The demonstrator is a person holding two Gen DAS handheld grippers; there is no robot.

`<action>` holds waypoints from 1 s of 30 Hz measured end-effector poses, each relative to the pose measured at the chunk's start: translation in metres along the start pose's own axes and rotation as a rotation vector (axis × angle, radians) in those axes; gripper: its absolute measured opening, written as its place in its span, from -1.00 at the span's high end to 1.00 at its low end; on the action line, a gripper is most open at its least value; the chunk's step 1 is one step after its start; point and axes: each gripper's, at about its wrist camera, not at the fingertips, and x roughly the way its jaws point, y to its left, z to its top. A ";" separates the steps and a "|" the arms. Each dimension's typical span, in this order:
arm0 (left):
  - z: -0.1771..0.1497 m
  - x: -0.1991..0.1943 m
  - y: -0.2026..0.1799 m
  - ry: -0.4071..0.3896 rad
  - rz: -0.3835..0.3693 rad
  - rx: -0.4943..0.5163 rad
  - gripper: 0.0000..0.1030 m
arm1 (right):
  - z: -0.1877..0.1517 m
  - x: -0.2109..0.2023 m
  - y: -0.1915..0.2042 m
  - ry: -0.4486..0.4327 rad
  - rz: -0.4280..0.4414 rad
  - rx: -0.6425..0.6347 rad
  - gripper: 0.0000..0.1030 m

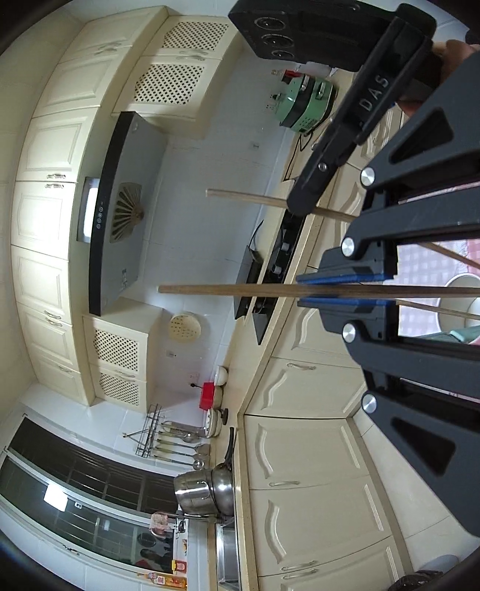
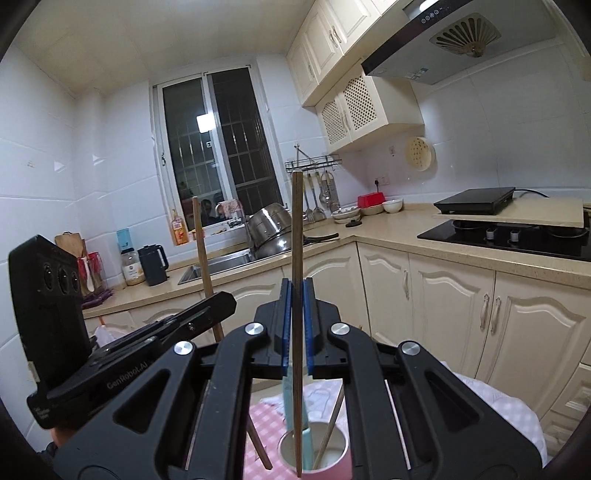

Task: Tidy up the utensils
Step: 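Lift both chopsticks, insert them into the pink cup and open both tools, then withdraw both tools toward the black-handled fork and remaining chopsticks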

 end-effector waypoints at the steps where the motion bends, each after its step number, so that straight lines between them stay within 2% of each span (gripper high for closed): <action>1: -0.002 0.005 0.001 -0.001 0.001 -0.001 0.88 | -0.003 0.005 -0.002 0.003 -0.005 0.002 0.87; 8: -0.032 0.038 0.013 0.048 0.038 -0.007 0.88 | -0.026 0.029 -0.017 0.054 -0.039 0.018 0.87; 13: -0.056 0.051 0.023 0.103 0.061 -0.014 0.88 | -0.047 0.040 -0.029 0.138 -0.064 0.053 0.86; 15: -0.062 0.051 0.025 0.126 0.054 -0.009 0.78 | -0.053 0.039 -0.033 0.171 -0.075 0.067 0.80; 16: -0.063 0.049 0.024 0.134 0.055 -0.003 0.63 | -0.055 0.037 -0.034 0.177 -0.080 0.075 0.66; 17: -0.064 0.046 0.024 0.134 0.063 0.002 0.17 | -0.056 0.034 -0.035 0.174 -0.085 0.082 -0.03; 18: -0.064 0.040 0.025 0.121 0.090 0.000 -0.08 | -0.056 0.027 -0.038 0.152 -0.095 0.098 -0.70; 19: -0.064 0.034 0.027 0.113 0.090 -0.010 -0.30 | -0.057 0.015 -0.042 0.114 -0.112 0.116 -0.82; 20: -0.063 0.029 0.030 0.104 0.090 -0.023 -0.56 | -0.057 0.011 -0.044 0.110 -0.120 0.121 -0.82; 21: -0.062 0.023 0.032 0.094 0.097 -0.034 -0.63 | -0.058 0.007 -0.046 0.114 -0.125 0.129 -0.82; 26: -0.062 0.001 0.031 0.102 0.162 -0.016 -0.85 | -0.056 -0.017 -0.054 0.105 -0.168 0.163 -0.88; 30: -0.064 -0.012 0.026 0.123 0.190 0.003 -0.87 | -0.057 -0.030 -0.054 0.125 -0.196 0.170 -0.88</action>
